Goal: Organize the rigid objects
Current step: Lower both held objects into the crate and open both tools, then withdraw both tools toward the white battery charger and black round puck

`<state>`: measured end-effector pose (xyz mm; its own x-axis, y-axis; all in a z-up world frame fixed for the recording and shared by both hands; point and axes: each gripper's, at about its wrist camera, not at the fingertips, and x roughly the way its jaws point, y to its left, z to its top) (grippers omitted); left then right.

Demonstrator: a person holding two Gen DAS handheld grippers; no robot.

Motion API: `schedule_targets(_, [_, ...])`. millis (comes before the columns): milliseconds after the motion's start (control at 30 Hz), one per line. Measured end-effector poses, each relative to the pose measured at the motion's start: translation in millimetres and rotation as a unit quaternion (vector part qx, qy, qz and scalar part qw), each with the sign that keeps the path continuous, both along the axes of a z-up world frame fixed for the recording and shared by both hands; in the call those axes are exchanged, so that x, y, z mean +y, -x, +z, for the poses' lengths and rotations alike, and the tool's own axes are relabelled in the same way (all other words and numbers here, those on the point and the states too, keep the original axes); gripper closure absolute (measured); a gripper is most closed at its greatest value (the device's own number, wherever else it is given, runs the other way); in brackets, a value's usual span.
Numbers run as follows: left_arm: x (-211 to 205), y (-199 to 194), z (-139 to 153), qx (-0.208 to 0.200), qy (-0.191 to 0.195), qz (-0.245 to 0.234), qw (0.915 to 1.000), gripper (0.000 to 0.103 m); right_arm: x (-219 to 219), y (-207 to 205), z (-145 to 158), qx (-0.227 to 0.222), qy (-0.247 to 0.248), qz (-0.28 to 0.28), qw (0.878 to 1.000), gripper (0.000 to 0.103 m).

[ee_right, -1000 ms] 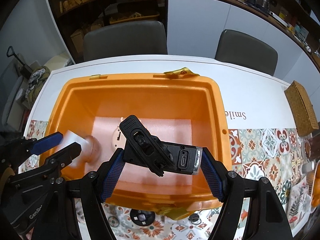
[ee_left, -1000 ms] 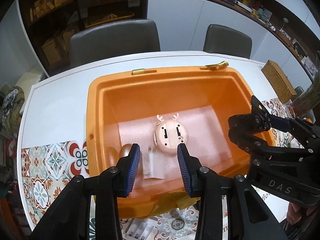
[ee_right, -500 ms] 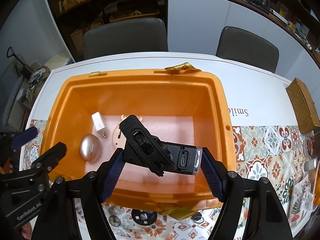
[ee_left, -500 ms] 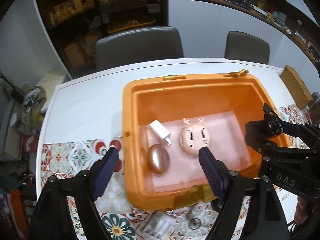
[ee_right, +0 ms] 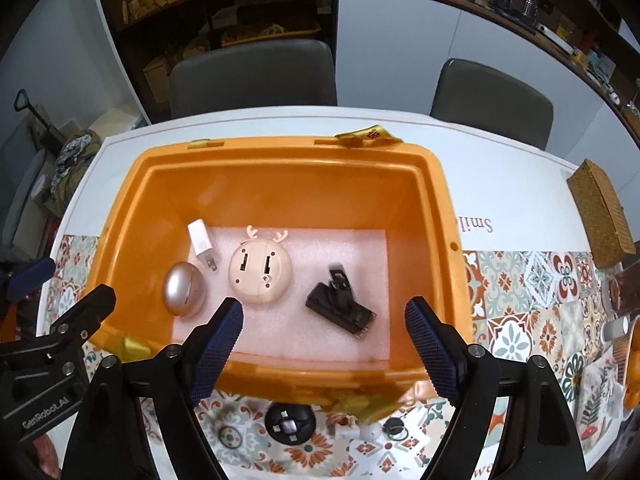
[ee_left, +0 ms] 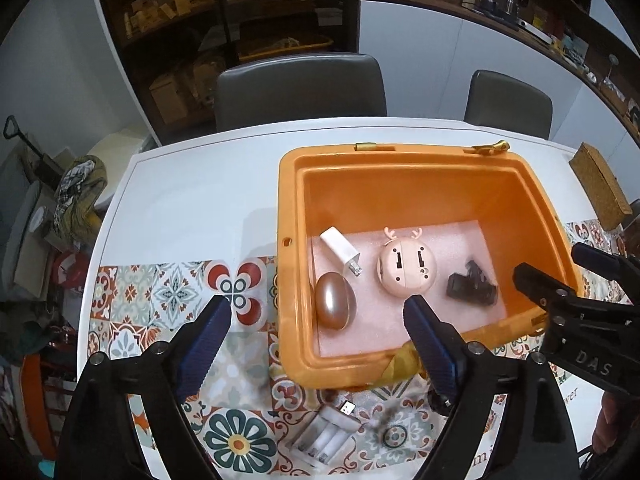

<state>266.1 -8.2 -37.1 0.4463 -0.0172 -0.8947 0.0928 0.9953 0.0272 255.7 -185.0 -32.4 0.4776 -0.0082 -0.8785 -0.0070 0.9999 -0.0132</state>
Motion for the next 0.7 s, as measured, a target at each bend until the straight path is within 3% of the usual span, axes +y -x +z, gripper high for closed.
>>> schedule_targets(700, [14.6,52.7,33.5,-0.036,0.007,0.021,0.9991,0.01,6.7,72.1,43.9,-0.088,-0.022,0.019,0.996,0.02])
